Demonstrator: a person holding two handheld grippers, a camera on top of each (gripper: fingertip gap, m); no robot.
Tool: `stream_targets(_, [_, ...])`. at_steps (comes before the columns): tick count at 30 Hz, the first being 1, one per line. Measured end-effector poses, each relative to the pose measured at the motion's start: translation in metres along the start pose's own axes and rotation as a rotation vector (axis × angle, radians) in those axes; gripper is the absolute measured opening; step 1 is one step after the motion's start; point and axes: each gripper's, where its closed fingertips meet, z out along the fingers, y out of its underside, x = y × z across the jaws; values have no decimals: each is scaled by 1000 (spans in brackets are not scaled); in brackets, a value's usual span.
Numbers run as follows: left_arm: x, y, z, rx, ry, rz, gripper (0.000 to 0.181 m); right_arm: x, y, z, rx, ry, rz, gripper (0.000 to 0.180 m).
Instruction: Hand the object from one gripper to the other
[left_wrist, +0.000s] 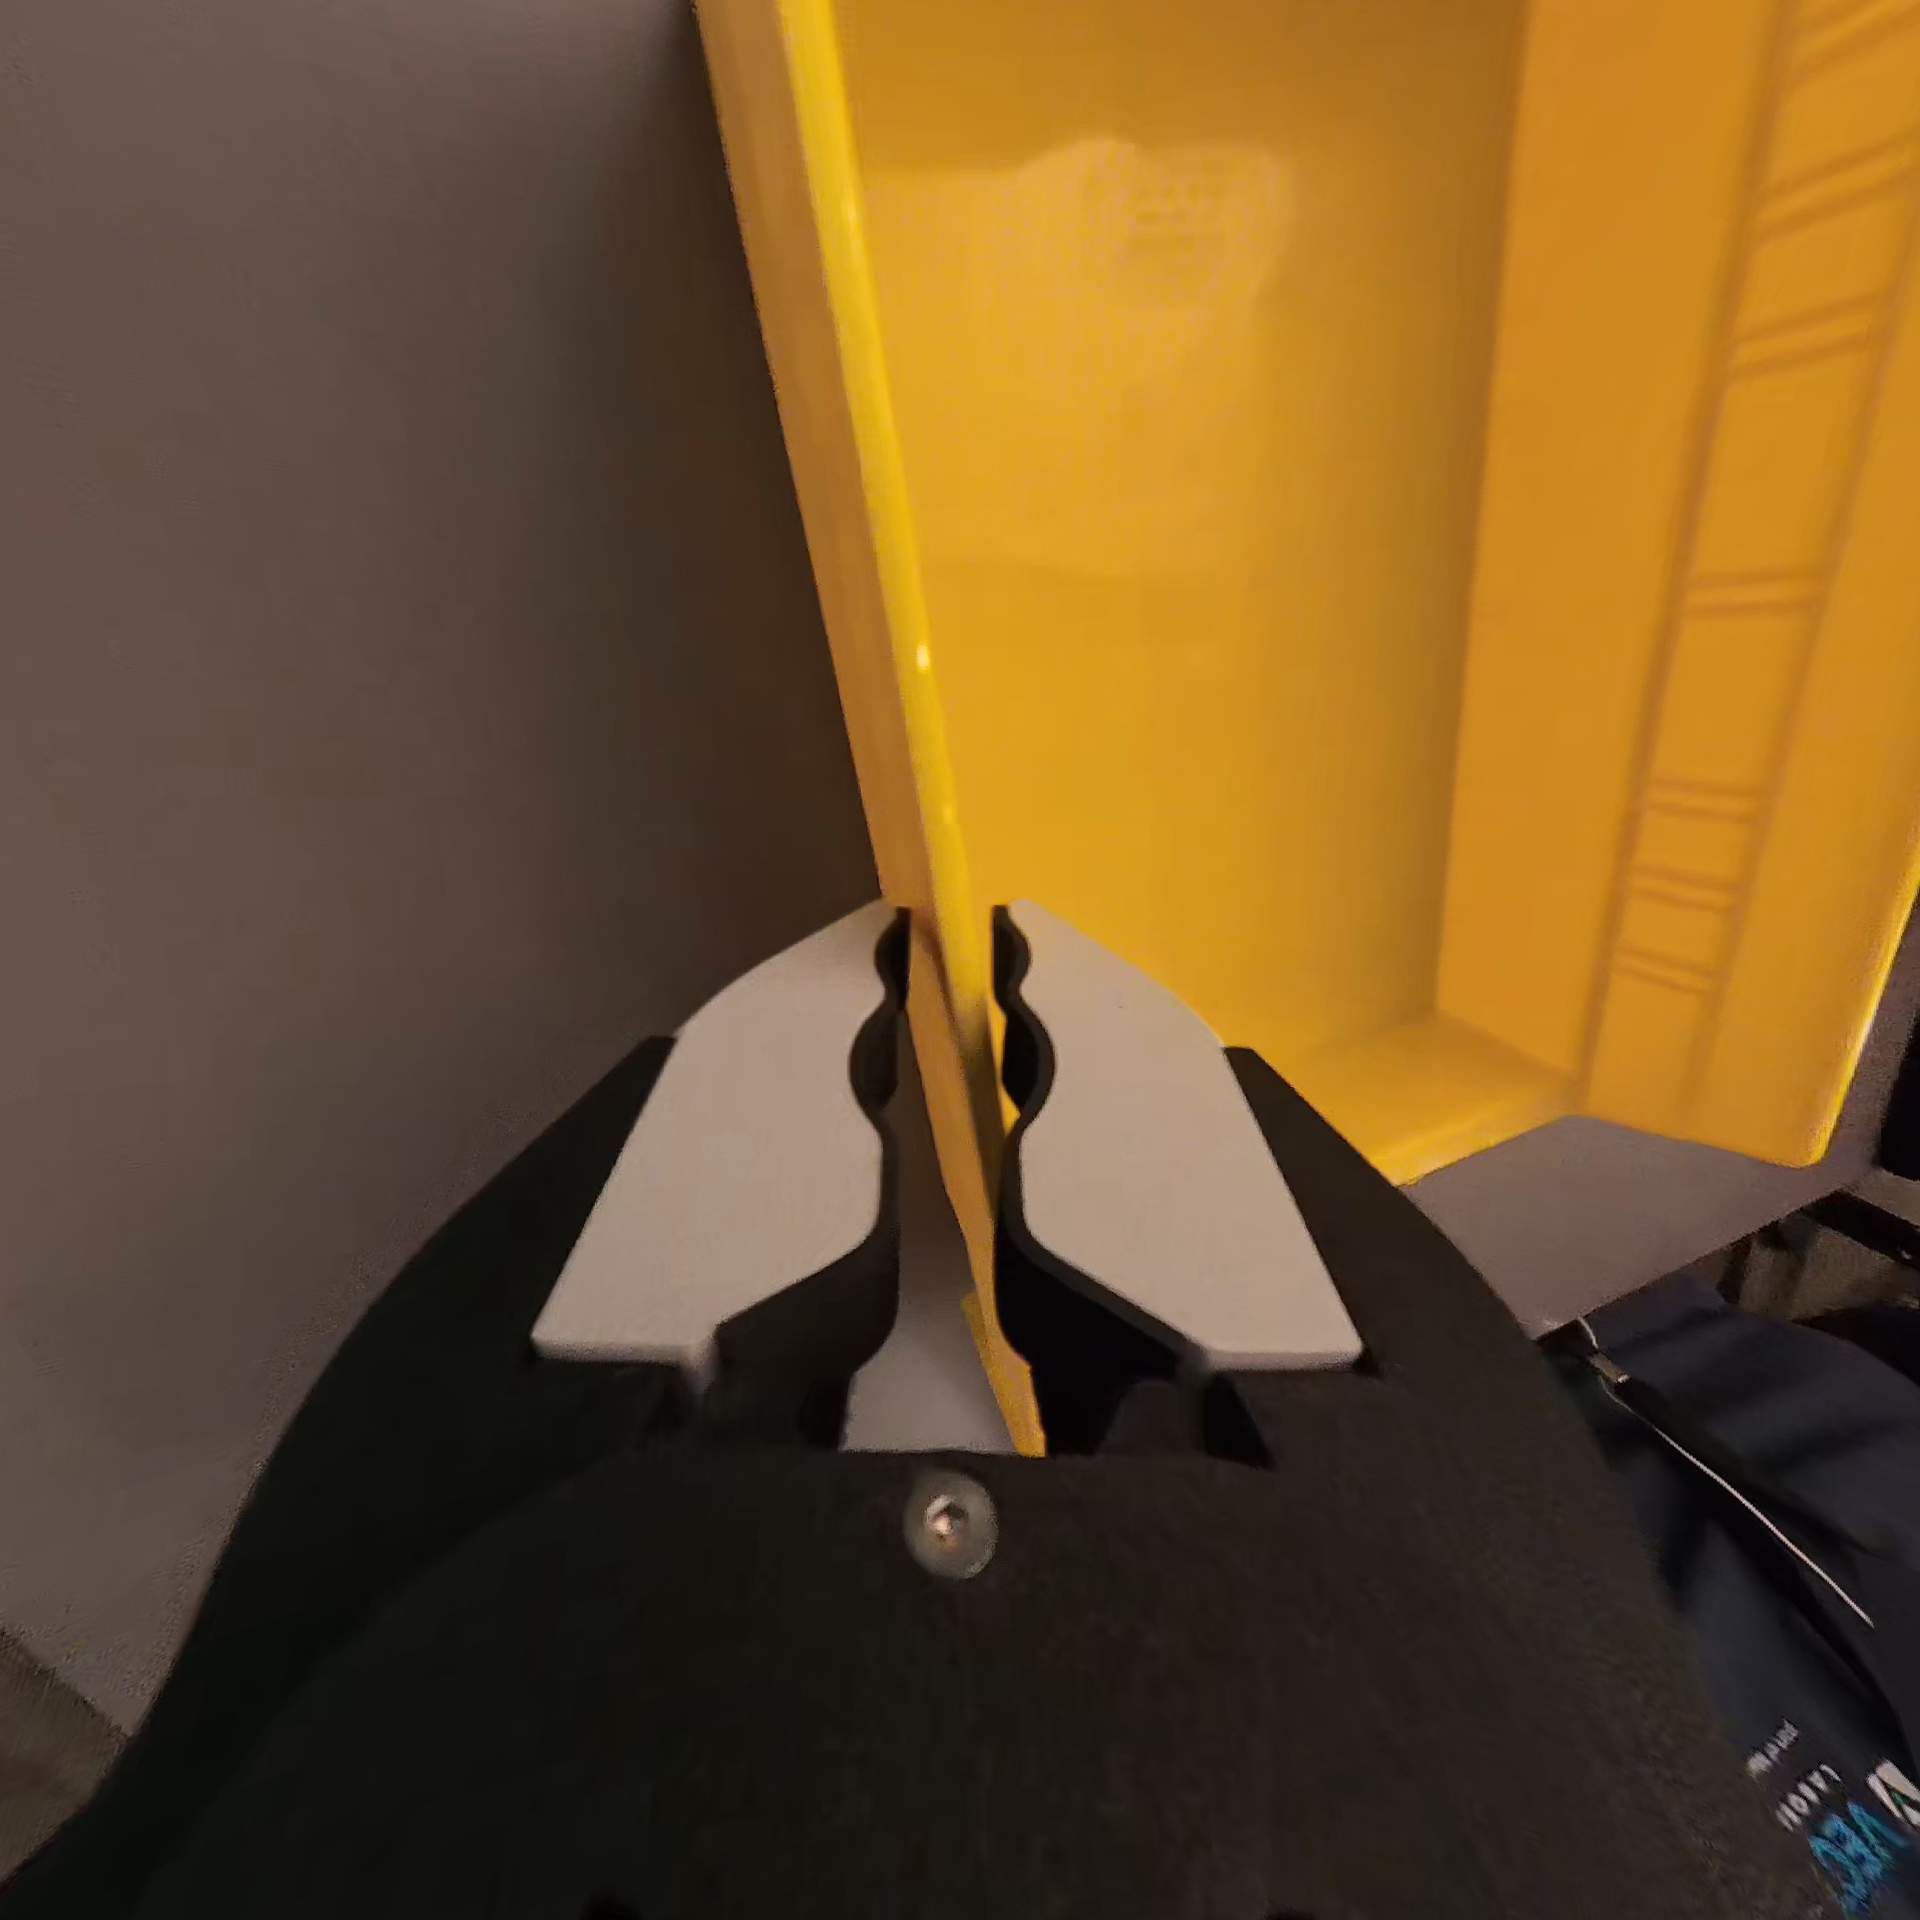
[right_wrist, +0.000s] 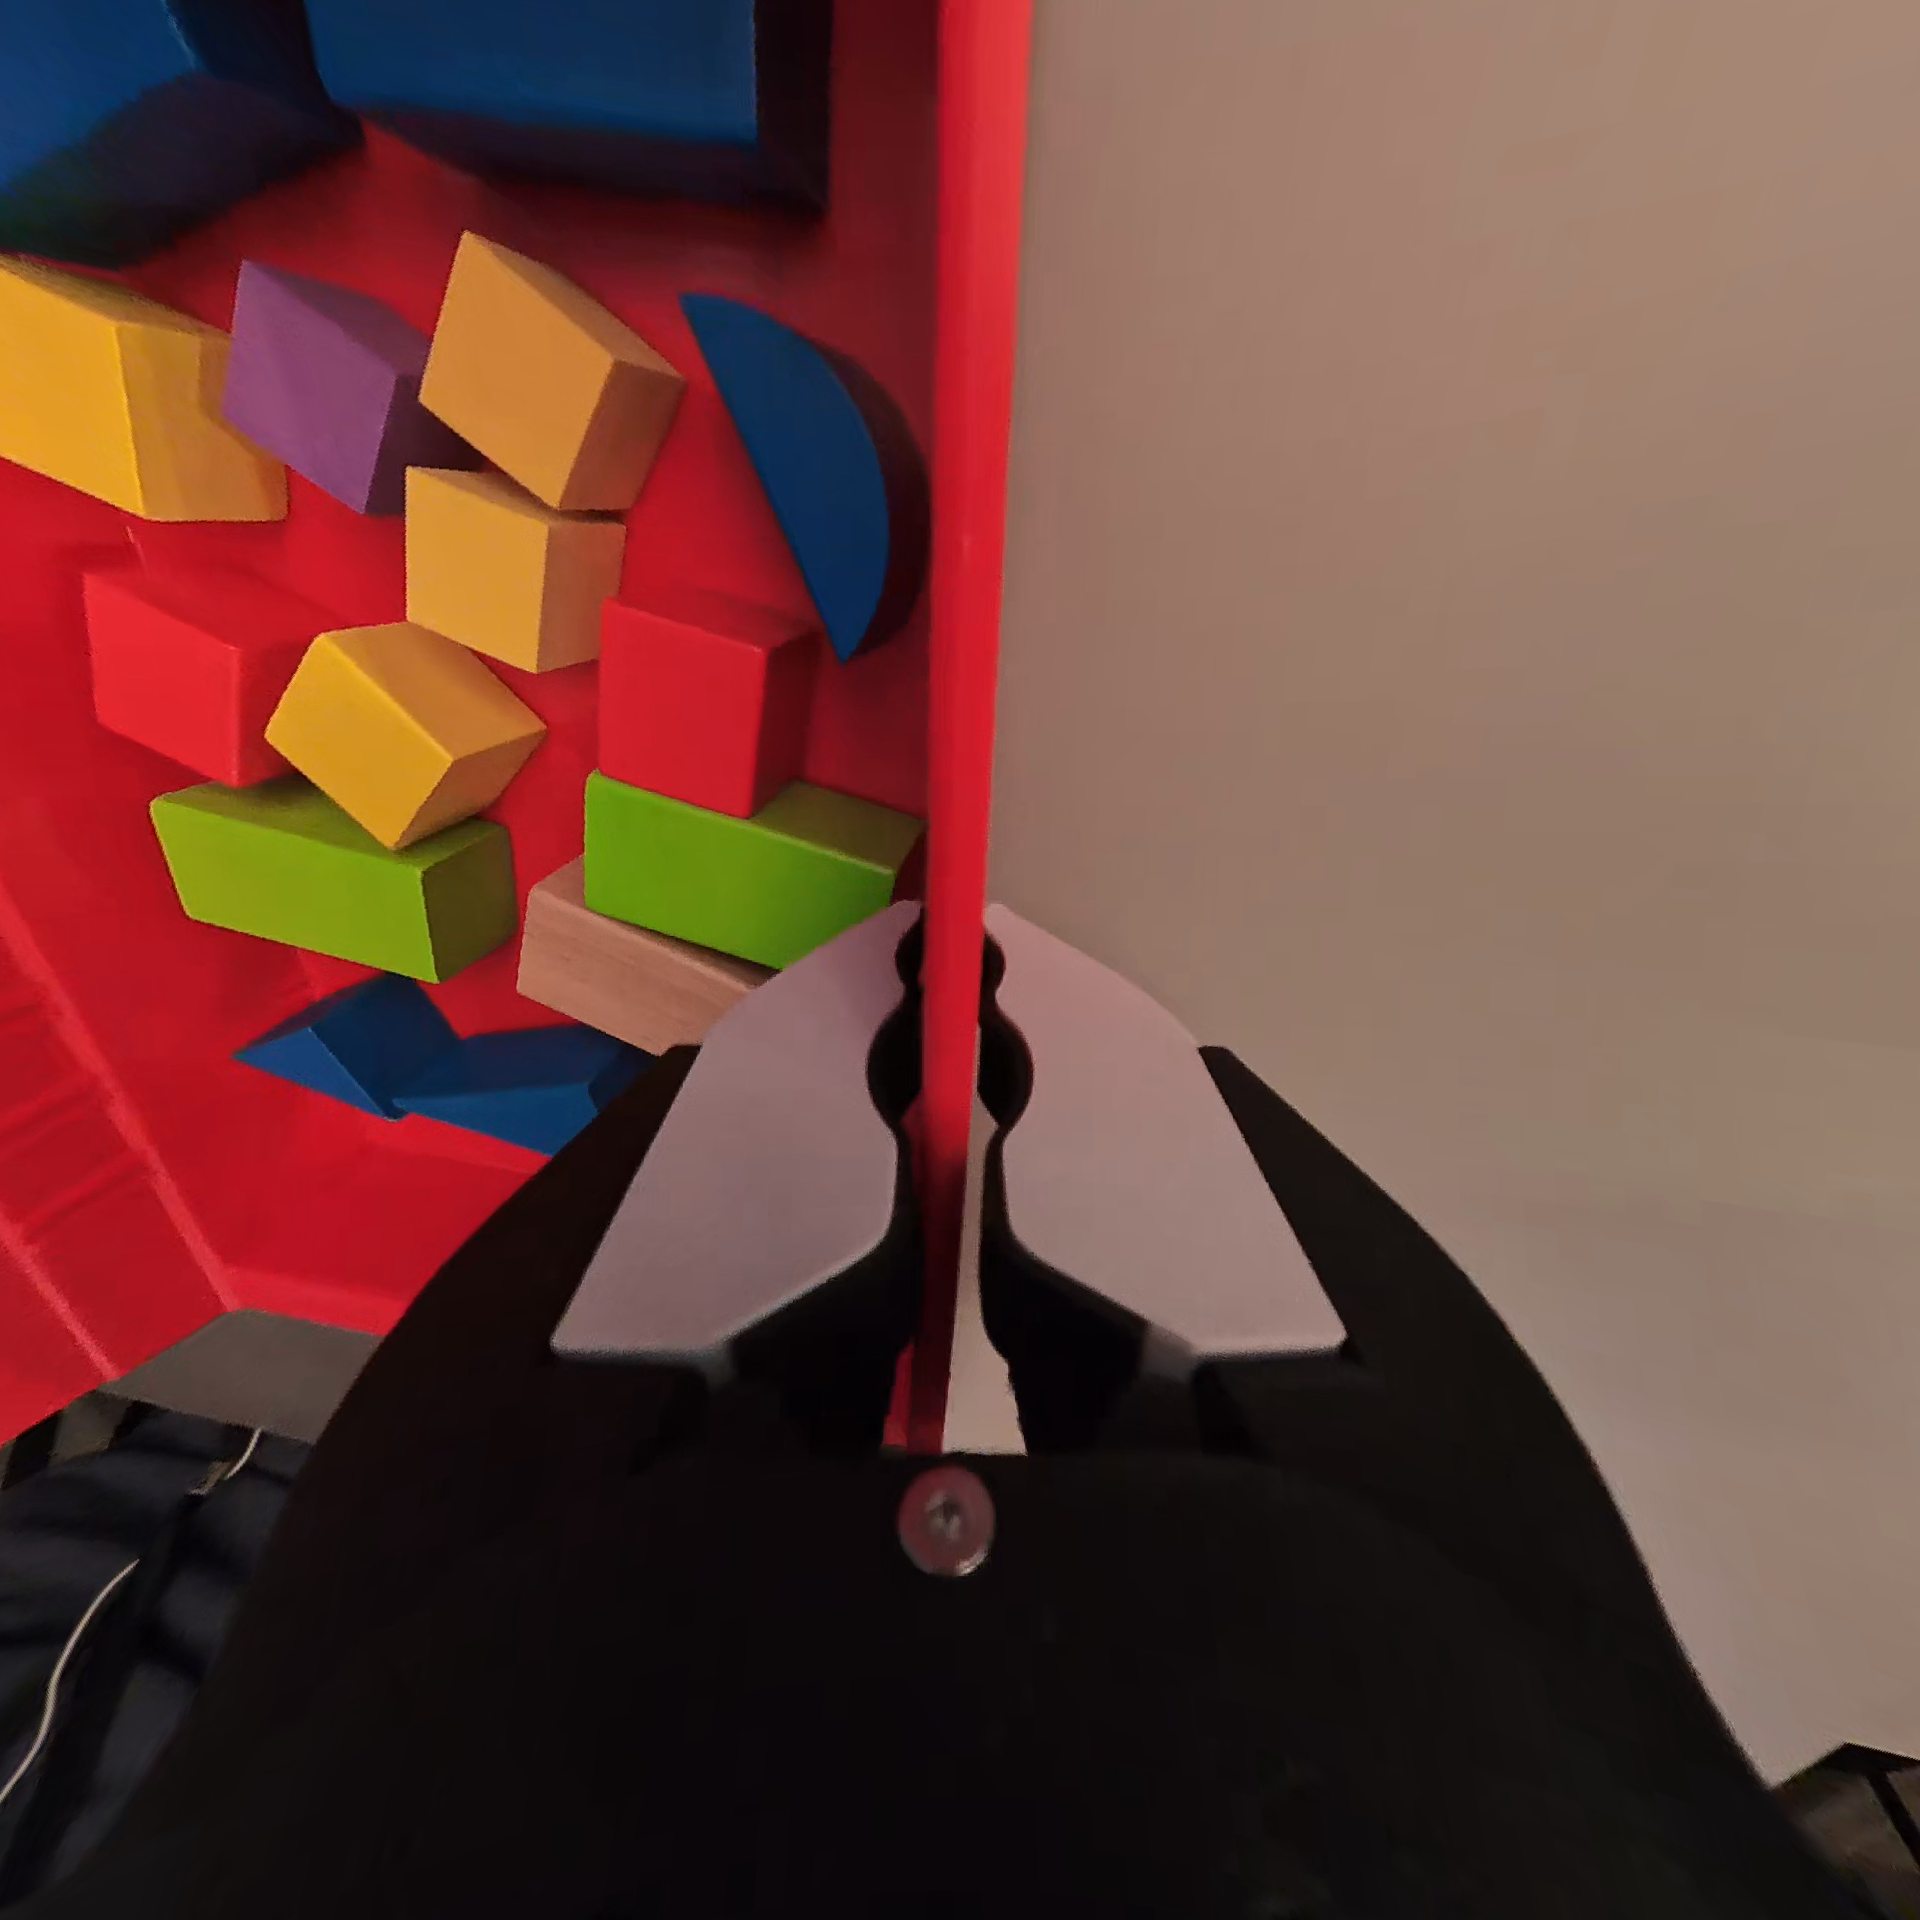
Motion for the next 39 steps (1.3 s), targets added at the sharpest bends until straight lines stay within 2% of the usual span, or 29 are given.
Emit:
stream_targets(7, [13,-4,12,-79,-179,93,10,-22,-1,4,-25,11,32,6])
stream_targets(16, [83,-21,45,-121,-211,266,10,-73,-10,14,-31,5,-86,8])
stream_targets(21, [113,-32,51,-69,-138,297,14,-81,-16,15,-11,20,-165,10])
stream_targets(26, [122,-62,14,169,-170,323,23,-82,-32,-8,119,83,-198,18])
stream_targets(29, [129,-84,-24,387,-239,364,32,-93,-43,-45,296,168,-221,31])
stream_targets(30, [130,-92,-38,467,-282,376,32,-106,-46,-60,374,171,-247,30])
stream_targets(32, [131,-104,-63,617,-371,387,33,-166,-47,-87,545,-1,-344,25])
stream_targets(34, [135,-111,-82,732,-434,409,35,-234,-30,-103,614,-222,-443,23])
stream_targets(36, [137,-114,-96,817,-497,423,39,-294,-6,-98,537,-409,-527,23])
stream_targets(37, [139,-115,-101,847,-522,434,39,-315,3,-88,478,-450,-561,21])
stream_targets(39, [144,-114,-106,874,-541,455,38,-332,8,-59,357,-398,-566,19])
